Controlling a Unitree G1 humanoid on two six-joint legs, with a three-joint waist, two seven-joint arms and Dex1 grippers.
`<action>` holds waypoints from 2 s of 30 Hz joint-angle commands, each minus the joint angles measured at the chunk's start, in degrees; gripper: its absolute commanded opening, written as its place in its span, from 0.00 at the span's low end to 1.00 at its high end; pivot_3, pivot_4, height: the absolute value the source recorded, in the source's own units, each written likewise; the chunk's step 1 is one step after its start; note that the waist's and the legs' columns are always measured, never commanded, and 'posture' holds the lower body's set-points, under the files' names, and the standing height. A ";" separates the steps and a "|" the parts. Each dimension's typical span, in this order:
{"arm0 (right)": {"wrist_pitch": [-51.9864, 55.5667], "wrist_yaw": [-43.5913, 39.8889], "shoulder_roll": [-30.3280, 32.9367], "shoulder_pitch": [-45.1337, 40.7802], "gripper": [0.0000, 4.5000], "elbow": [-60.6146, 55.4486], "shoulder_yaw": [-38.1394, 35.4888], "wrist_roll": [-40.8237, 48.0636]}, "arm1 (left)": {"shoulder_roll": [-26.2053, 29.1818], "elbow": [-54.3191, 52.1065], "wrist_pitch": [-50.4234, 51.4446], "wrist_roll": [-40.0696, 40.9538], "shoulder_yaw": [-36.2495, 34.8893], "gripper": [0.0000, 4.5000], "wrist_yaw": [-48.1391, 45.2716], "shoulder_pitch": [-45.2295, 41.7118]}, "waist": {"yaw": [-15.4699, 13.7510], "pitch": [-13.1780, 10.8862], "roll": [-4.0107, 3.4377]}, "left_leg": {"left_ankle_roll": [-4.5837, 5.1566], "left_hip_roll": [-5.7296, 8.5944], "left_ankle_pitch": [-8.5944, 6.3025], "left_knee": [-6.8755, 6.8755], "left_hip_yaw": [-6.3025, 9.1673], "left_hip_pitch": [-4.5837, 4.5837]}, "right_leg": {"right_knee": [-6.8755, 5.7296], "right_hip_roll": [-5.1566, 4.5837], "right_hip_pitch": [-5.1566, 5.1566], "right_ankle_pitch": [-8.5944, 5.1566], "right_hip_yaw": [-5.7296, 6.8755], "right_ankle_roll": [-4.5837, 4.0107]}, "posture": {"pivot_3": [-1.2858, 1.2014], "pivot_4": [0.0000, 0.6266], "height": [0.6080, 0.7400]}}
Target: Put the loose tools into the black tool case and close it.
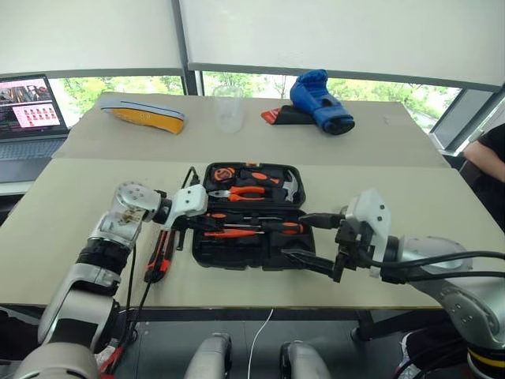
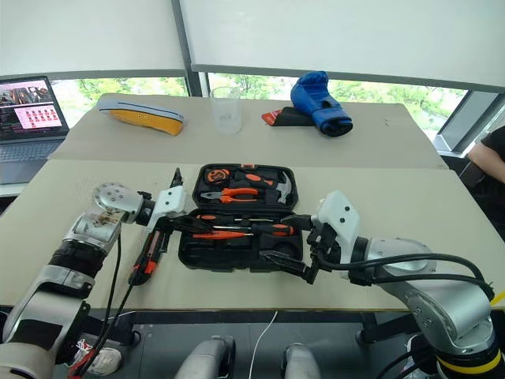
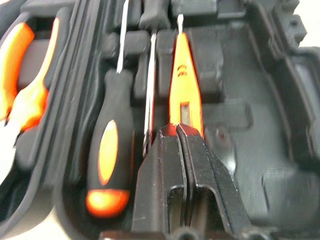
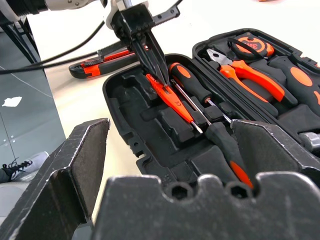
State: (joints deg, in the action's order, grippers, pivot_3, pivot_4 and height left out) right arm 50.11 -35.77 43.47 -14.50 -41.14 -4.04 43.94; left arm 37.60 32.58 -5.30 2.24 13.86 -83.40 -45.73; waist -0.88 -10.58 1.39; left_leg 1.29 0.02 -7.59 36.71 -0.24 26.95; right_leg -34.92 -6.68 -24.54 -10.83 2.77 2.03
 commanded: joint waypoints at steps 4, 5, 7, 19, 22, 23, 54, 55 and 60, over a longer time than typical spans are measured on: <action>-2.33 0.25 -0.20 0.07 1.00 -1.42 -1.69 -0.27 | 2.21 0.06 -0.70 -0.92 0.92 0.02 -3.15 0.73 | 0.09 0.00 0.00 | 0.00 -0.02 0.00 0.00 0.00 0.00 | 0.00 0.01 -0.01 0.00 -0.01 -0.01 | 0.52 0.24 1.00; -2.42 0.17 -0.18 0.04 1.00 -1.30 -1.65 -0.37 | 2.21 0.34 -0.67 -0.79 0.65 0.02 -3.02 0.47 | 0.10 0.00 0.00 | 0.00 -0.02 0.00 0.00 0.00 0.00 | 0.00 0.01 -0.02 -0.01 -0.01 -0.01 | 0.52 0.24 1.00; -2.64 0.08 -0.16 -0.10 1.00 -1.07 -1.48 -0.54 | 1.69 0.80 -0.08 -0.04 -0.17 0.02 -2.67 -0.33 | 0.17 0.00 0.00 | 0.00 -0.02 0.00 0.00 0.00 0.00 | 0.01 0.01 -0.02 -0.01 -0.02 -0.02 | 0.52 0.24 1.00; -3.21 -0.10 -0.01 -0.48 1.00 -0.59 -0.73 -1.01 | -5.39 -4.52 7.77 5.17 -2.71 0.02 1.13 -2.57 | -0.28 -0.01 0.01 | 0.02 0.01 0.01 0.08 -0.01 0.09 | -0.01 0.03 -0.03 0.01 -0.02 0.01 | 0.52 0.24 1.00; -3.05 0.05 -0.01 -0.39 1.00 -0.83 -0.83 -0.94 | -5.48 -2.64 4.68 1.78 -0.41 0.02 1.87 -2.18 | -0.23 -0.01 0.02 | 0.03 0.00 0.02 0.08 -0.02 0.08 | -0.03 0.09 -0.04 0.01 -0.02 0.01 | 0.52 0.24 1.00; -3.01 0.08 0.00 -0.34 1.00 -0.90 -0.90 -0.93 | -5.29 -2.14 3.77 0.98 0.18 0.02 1.87 -2.08 | -0.17 -0.01 0.02 | 0.05 -0.01 0.03 0.08 -0.03 0.08 | -0.03 0.11 -0.04 0.01 -0.04 0.01 | 0.52 0.24 1.00; -3.75 -0.44 -0.37 -2.05 1.00 0.29 0.18 -1.12 | -0.86 0.93 0.72 -0.13 -0.60 0.02 1.83 1.14 | 0.07 0.06 -0.10 | -0.03 -0.20 -0.02 0.08 -0.03 -0.21 | 0.00 0.06 0.16 0.04 -0.04 -0.03 | 0.52 0.24 1.00; -3.80 -0.70 -0.36 -2.55 1.00 0.60 0.37 -1.15 | -0.74 0.20 1.57 0.49 -0.99 0.02 1.69 1.33 | 0.09 0.06 -0.09 | -0.03 -0.21 -0.02 0.08 -0.03 -0.21 | 0.00 0.07 0.16 0.05 -0.04 -0.04 | 0.52 0.24 1.00; -4.66 -3.15 -0.62 -5.97 1.00 3.07 2.24 -1.88 | 2.01 -8.02 9.25 5.08 -5.35 0.02 2.23 4.14 | 0.24 0.05 -0.10 | -0.04 -0.31 -0.02 0.08 -0.03 -0.15 | 0.04 0.08 0.10 0.06 0.00 -0.05 | 0.52 0.24 1.00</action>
State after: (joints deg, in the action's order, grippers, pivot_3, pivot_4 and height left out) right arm 47.48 -37.85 42.97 -19.21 -37.92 -1.58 42.45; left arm 38.04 28.29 1.01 5.33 11.14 -81.88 -41.60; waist -0.64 -10.53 1.30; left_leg 1.25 -0.30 -7.61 36.78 -0.27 26.85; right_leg -34.89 -6.60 -24.51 -10.74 2.78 1.93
